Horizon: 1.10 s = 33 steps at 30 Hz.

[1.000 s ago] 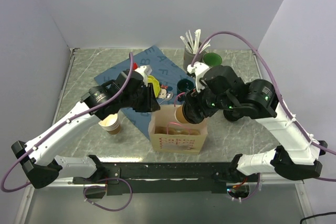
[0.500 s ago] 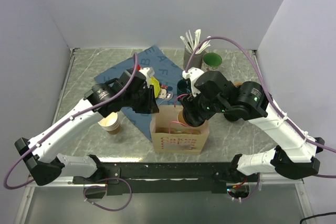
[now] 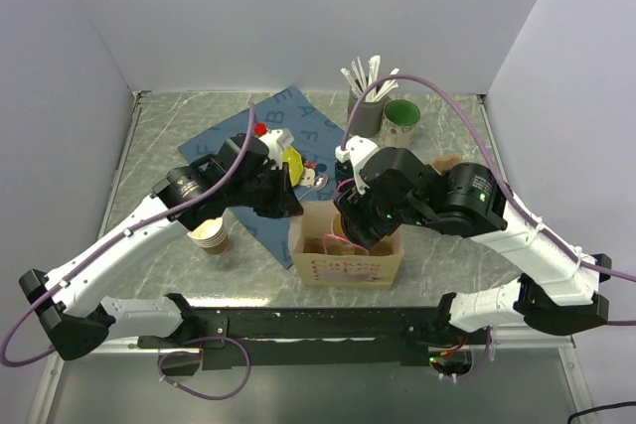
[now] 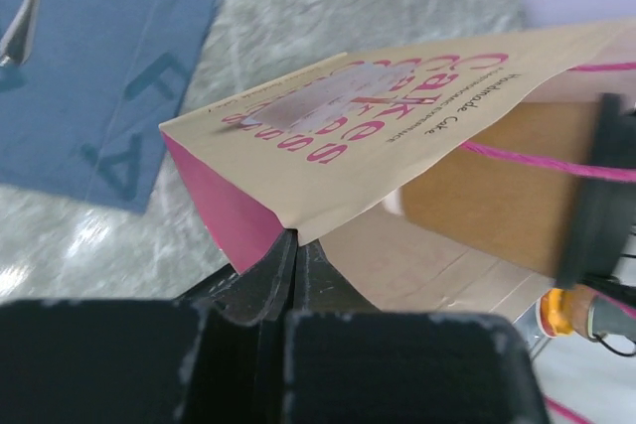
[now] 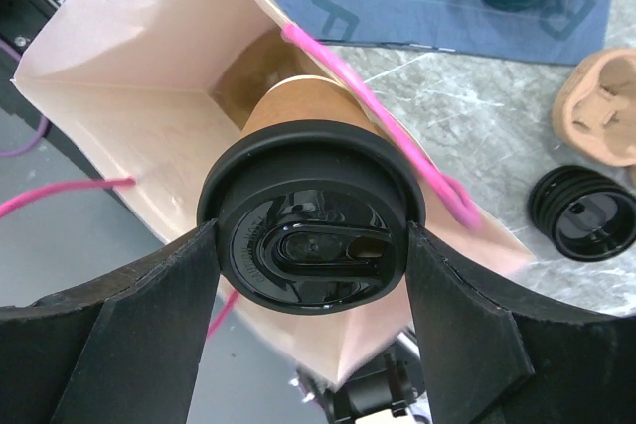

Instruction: Pack the takeout coffee

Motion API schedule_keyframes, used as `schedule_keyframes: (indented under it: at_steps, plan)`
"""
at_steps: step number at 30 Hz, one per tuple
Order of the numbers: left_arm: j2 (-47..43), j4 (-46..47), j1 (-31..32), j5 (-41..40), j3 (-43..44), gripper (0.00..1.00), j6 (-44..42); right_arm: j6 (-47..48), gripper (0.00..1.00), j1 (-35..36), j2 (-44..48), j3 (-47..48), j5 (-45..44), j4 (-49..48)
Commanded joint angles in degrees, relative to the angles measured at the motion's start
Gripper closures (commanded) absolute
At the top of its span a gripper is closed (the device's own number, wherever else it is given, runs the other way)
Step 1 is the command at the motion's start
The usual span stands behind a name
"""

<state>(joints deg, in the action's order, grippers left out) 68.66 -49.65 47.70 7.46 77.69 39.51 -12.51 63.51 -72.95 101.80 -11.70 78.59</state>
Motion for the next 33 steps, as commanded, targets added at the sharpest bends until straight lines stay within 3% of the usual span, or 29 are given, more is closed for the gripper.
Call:
schedule_keyframes:
  at_steps: [1,7,10,11,12,20,28,33]
  plan:
    - [-0.90,11.83,-0.07,4.49,0.00,0.99,-1.80,1.35,0.54,2.23,0.35,2.18,-5.17,4.20]
    - [0.68,16.95,-0.07,6.07,0.09,0.99,-4.78,0.56,0.54,4.52,1.14,-2.82,-8.86,5.17]
    - [2.44,13.97,-0.07,5.37,1.23,0.86,-6.01,-0.93,0.54,5.13,2.28,-5.98,-8.78,3.77]
    - [2.53,12.83,-0.07,5.28,1.24,0.75,-6.28,-1.37,0.54,5.22,2.63,-6.87,-8.86,3.33]
    - [2.09,12.65,-0.07,5.11,0.54,0.72,-6.46,-2.42,0.54,5.31,3.42,-7.66,-8.86,2.63]
    - [-4.41,16.77,-0.07,6.51,-7.02,0.54,-2.86,-5.85,0.55,6.37,6.59,-14.43,-8.60,0.16]
    - [-2.22,19.06,-0.07,9.67,-5.45,0.50,-1.72,-5.86,0.56,6.46,6.68,-14.00,-9.74,0.69]
    - [-1.25,19.77,-0.07,10.03,-5.80,0.53,-1.62,-5.77,0.56,6.54,6.50,-13.65,-10.00,0.69]
